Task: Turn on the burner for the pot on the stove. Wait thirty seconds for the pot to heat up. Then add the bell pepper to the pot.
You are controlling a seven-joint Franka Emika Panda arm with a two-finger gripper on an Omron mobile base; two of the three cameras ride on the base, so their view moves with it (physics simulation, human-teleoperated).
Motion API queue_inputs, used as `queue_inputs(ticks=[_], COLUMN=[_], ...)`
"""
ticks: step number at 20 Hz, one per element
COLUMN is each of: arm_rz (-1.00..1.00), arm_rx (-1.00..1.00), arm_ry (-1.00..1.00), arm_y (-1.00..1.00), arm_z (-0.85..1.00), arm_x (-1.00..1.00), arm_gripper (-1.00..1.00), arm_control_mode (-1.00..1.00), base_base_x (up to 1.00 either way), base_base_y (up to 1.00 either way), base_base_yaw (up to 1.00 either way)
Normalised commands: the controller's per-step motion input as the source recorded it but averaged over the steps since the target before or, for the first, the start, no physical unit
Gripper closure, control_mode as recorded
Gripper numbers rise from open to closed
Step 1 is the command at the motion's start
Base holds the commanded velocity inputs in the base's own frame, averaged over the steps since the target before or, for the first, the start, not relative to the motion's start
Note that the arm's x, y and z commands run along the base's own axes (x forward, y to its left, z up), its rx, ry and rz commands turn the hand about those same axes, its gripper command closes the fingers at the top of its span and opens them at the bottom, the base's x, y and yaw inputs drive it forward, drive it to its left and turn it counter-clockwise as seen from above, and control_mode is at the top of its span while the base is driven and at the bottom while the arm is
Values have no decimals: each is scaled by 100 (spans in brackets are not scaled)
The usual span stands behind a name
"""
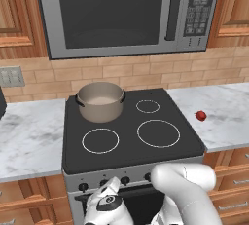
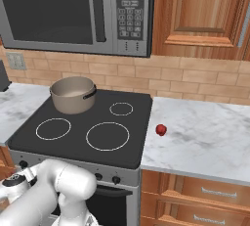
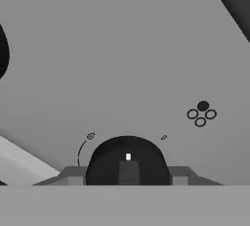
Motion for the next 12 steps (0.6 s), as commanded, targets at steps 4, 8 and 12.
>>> queue_inputs(ticks=[4,8,12], arm_rz=[0,0,0], arm_rx=[-34,-32,-29], arm_ry=[12,10,8], arm_y=[4,1,1], arm_z=[0,0,0], arm_x=[0,0,2], arm_gripper=[100,100,100], arm_control_mode=[-100,-100,-100], base_base_x=[0,0,0], base_base_y=[0,0,0], base_base_yaw=[0,0,0])
